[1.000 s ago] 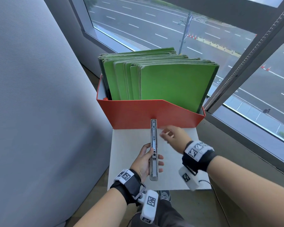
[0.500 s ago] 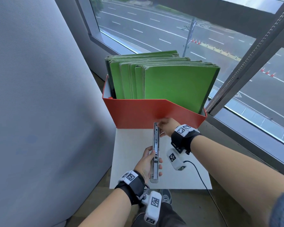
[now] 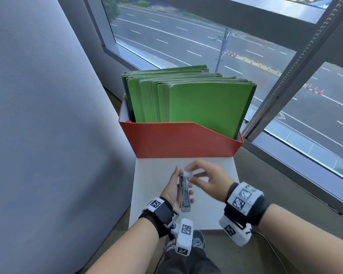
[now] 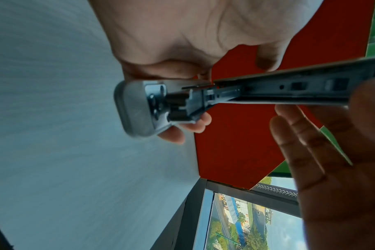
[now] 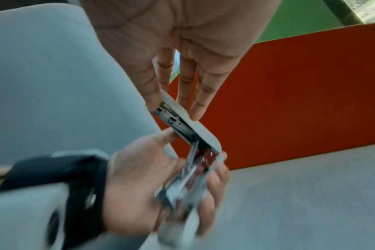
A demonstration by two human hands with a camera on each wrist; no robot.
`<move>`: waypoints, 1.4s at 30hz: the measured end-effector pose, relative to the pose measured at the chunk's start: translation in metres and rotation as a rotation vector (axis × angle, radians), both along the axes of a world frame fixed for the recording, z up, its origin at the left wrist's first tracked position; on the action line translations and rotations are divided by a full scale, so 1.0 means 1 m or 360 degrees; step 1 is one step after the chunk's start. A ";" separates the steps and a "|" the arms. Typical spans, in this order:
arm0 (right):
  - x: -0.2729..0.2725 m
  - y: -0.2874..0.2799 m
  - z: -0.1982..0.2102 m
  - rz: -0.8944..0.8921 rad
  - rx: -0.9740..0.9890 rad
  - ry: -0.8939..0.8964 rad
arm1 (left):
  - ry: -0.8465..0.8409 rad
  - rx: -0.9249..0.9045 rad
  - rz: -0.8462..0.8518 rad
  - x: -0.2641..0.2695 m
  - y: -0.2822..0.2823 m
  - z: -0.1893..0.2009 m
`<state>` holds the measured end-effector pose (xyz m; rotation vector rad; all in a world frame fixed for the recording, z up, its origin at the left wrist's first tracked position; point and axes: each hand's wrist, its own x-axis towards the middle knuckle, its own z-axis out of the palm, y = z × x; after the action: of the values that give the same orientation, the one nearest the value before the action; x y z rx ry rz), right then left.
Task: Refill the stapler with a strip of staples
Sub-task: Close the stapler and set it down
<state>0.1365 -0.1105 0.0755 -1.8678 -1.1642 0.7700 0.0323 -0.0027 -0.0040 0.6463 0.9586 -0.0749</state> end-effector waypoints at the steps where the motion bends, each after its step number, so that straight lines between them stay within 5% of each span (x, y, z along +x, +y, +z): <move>1: -0.006 -0.006 -0.004 0.0061 0.0024 -0.0076 | -0.0033 0.0006 -0.0021 0.001 0.001 0.000; 8: -0.029 -0.023 -0.035 0.0161 0.0093 -0.0280 | -0.0239 0.0059 0.0010 0.007 0.001 0.013; 13: -0.020 -0.017 -0.041 -0.0461 -0.0202 0.0331 | -0.0269 0.0236 0.0074 0.008 0.005 0.006; 17: -0.020 -0.007 -0.060 -0.0530 -0.0398 0.1098 | -0.0270 0.0266 0.0066 0.010 0.003 0.010; 19: -0.021 -0.004 -0.063 -0.0509 -0.0308 0.1222 | -0.0260 0.0286 0.0056 0.010 0.003 0.011; 30: -0.030 -0.004 -0.070 -0.0532 -0.0227 0.1227 | -0.0227 0.0385 -0.0032 0.006 0.004 0.009; 34: -0.031 -0.004 -0.074 -0.0590 -0.0251 0.1292 | -0.0077 0.0655 -0.0219 0.005 0.002 0.007; 42: -0.034 0.005 -0.074 -0.0520 -0.0379 0.0873 | 0.0056 0.1008 -0.0559 -0.011 0.000 0.004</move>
<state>0.1027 -0.1058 0.0012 -1.8033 -0.4265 1.1698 0.0209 -0.0025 0.0002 1.3996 0.8922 -0.0945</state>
